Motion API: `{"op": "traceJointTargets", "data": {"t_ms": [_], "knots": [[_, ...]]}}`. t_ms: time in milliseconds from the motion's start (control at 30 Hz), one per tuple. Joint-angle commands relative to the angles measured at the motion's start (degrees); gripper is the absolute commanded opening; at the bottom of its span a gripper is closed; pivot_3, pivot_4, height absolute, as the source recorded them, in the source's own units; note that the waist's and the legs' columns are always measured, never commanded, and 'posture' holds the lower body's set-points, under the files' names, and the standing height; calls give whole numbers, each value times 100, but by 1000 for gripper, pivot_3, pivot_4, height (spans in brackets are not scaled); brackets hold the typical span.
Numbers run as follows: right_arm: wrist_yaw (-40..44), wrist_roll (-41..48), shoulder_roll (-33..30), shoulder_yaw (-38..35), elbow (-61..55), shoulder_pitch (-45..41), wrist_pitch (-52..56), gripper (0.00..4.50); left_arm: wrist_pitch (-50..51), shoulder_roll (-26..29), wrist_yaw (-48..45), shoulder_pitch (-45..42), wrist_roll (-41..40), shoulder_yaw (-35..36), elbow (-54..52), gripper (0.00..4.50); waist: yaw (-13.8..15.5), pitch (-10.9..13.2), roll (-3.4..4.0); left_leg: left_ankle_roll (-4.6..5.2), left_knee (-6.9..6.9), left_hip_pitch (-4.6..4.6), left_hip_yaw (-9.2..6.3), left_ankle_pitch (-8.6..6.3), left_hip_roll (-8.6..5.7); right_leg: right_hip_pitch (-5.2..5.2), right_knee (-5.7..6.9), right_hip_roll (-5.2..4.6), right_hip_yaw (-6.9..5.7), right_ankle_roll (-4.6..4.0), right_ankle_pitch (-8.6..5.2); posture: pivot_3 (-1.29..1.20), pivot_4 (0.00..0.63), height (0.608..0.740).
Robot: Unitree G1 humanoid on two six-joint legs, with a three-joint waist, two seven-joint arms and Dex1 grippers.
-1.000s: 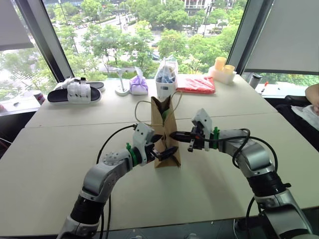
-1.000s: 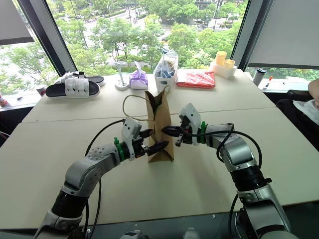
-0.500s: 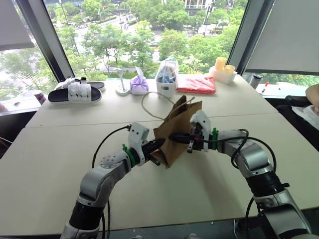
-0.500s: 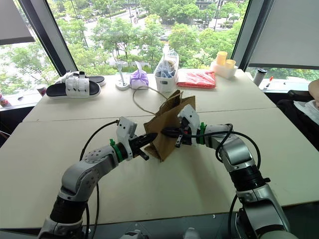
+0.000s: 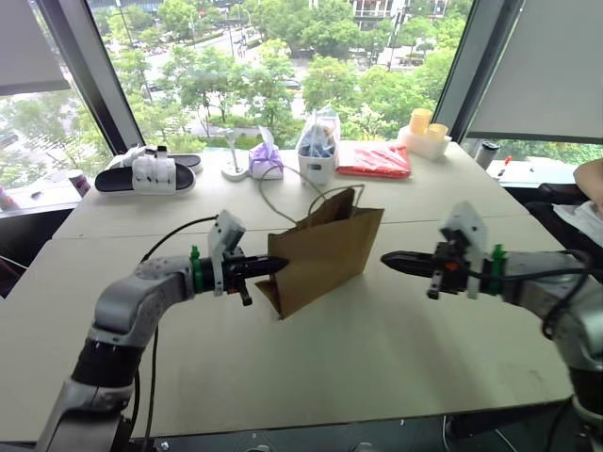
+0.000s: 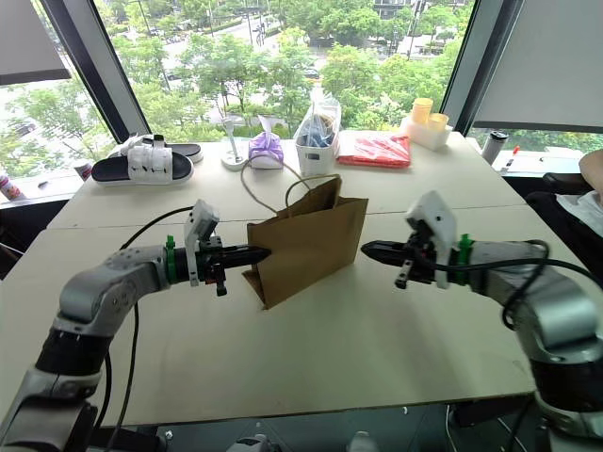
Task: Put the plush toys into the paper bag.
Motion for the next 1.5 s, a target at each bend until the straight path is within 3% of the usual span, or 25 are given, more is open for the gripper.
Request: {"op": "traceJointTargets", "data": {"t_ms": [33,233,467,633,733,1000,1233,1500], "knots": [[-116,269,-338,-874,-372,396,312,0,101,121,-1097,-525,-381,118,725,50,1,0,0,1,1,0,0,0,0,0,1,0,-1,0,0,0,150,740],[-351,471,-527,-1391,-800,987,517,0,-699,268,-2406,-1008,473,-587,2033,50,-30,0,0,4,1,2,9,-2,2,-1,1,-1,1,1,0,0,150,740],[-691,680,-510,-1326,-1048,1025,585,0,-2270,-12,-2447,-1410,1483,-705,3654,50,9,1,-2,6,9,-2,6,-2,2,1,0,-4,0,1,0,0,150,740],[-802,781,-509,-1205,-978,953,532,0,-2479,9,-2342,-1192,1593,-521,3625,50,5,1,-3,9,9,-4,3,-5,3,1,-2,-5,0,2,0,0,150,740],[-815,785,-502,-1086,-867,896,478,0,-2153,124,-2318,-1015,1566,-511,3278,886,-4,1,-2,9,9,-2,1,-4,3,0,1,-4,0,2,0,0,150,740],[-645,662,-615,-676,-514,788,161,0,-1557,458,-2006,-443,1239,-79,2185,4438,-16,1,-2,9,9,-2,-2,-4,6,-2,3,-3,0,3,0,0,150,740],[-262,535,-902,-357,-359,878,-117,0,-363,1033,-1045,676,436,1103,89,4438,-65,1,-2,9,3,-1,-10,-5,15,-6,3,-3,2,3,0,0,150,740],[-10,518,-1035,-149,-219,654,-314,0,696,1192,-148,1703,-548,1840,-1717,4438,-18,1,-1,9,3,1,-5,-6,35,-3,1,0,2,2,0,0,150,740]]}}
